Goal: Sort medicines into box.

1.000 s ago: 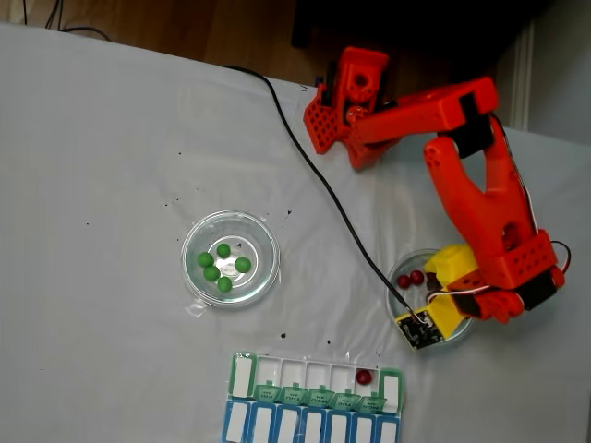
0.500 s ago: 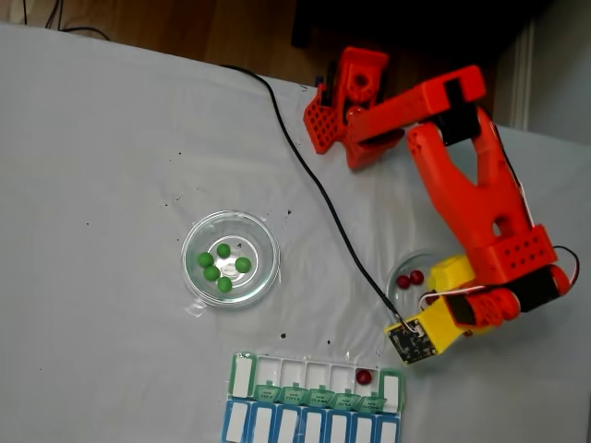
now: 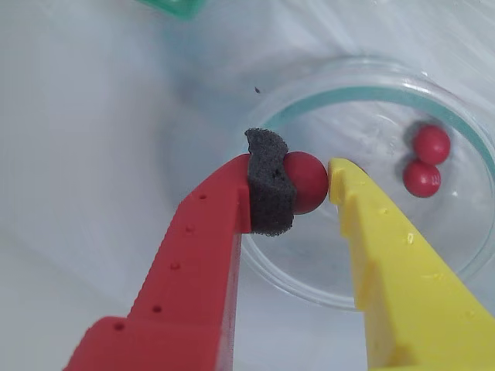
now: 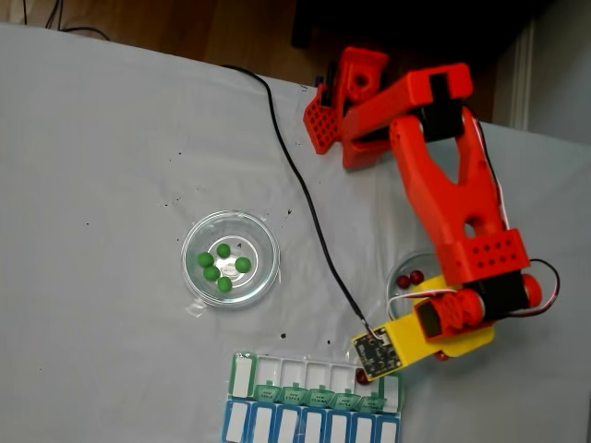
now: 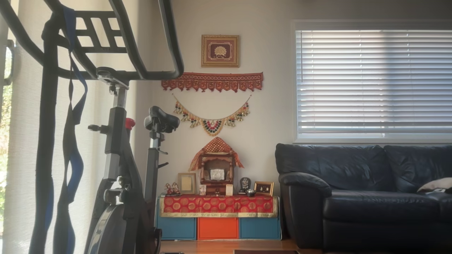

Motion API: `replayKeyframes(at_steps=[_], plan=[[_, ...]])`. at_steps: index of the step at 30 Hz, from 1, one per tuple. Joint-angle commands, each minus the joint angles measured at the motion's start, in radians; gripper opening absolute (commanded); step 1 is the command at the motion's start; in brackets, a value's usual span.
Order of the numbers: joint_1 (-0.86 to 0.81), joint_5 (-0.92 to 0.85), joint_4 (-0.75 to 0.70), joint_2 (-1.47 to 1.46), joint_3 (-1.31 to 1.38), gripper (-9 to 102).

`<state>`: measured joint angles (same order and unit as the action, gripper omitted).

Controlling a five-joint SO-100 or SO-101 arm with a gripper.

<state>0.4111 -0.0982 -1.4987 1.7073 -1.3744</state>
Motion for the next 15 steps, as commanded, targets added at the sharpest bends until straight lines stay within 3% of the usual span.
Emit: replayKeyframes(at_steps=[1,10,15], plan=[[-0.037,-0.006,0.015,0.115,0.112,1],[-0.181,-0.048,0.120,0.077,0.087,1],[-0.253,-0.060,0.051,-0.109,0.291,1]])
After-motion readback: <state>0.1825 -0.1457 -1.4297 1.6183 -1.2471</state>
